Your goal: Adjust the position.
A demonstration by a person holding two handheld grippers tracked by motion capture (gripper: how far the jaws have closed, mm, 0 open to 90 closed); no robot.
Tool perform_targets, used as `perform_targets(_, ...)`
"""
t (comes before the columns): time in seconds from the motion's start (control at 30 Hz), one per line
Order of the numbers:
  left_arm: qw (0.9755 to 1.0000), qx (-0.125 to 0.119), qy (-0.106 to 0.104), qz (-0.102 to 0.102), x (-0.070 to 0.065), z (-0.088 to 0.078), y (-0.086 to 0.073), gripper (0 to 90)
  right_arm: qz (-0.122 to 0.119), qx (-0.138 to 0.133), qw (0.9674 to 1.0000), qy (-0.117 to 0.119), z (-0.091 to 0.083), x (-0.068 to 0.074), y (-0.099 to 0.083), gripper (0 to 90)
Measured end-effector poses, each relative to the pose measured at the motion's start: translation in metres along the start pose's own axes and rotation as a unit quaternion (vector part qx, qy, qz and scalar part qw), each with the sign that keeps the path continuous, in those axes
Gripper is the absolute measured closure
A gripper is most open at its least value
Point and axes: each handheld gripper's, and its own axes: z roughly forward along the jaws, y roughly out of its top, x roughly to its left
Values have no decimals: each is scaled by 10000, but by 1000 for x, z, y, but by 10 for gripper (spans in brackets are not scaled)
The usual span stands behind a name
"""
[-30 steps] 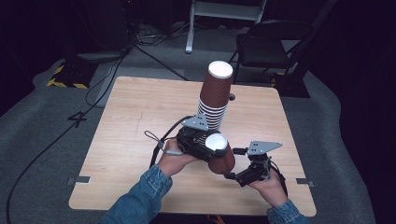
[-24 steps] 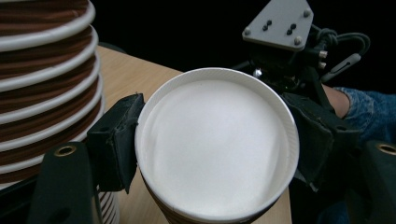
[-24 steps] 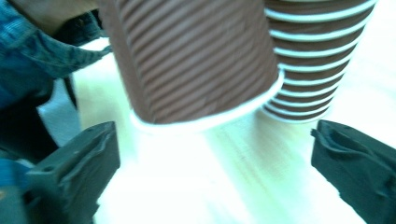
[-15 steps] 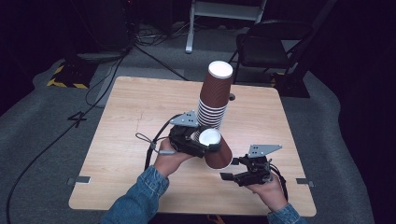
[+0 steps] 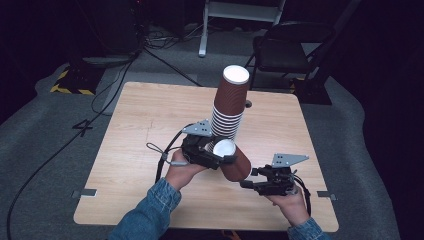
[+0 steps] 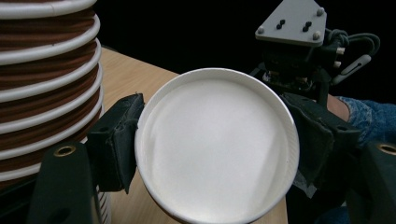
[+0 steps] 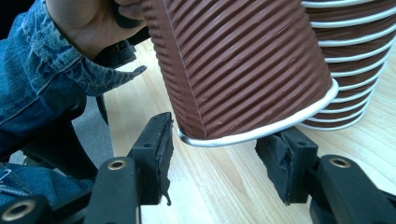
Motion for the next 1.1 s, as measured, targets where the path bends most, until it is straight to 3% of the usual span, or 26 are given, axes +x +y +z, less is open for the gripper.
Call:
perform_targets(0.23,9998,181,-13,-51,3,4,-3,253,-3,-80,9998,-183,-9,-4,1,489)
perform_targets(0.37,9996,277,41,-6,3,7,-4,257,-26,-263,9995,-193,-15,-5,3,542)
perform_targets(0.57,9995,328,39,4,3,7,-4,264,-156,-202,9995,-176,-15,-4,2,667)
perform_targets(0.8,9997,215,-74,14,3,4,-3,290,-223,-433,9986,185,-20,-5,2,774)
perform_targets(0.9,9997,156,-179,2,4,2,-3,287,-369,-473,9976,332,-20,-2,2,806)
perform_targets(0.93,9998,161,-144,6,4,1,-3,286,-383,-487,9974,365,-20,-2,3,809)
perform_targets(1.0,9994,252,148,158,2,2,-3,281,-416,-533,9965,484,-21,-2,3,852)
perform_targets(1.07,9994,278,98,175,1,1,-3,260,-459,-580,9962,457,-22,0,4,867)
perform_targets(1.1,9993,279,177,200,0,2,-3,248,-463,-590,9960,487,-23,0,4,867)
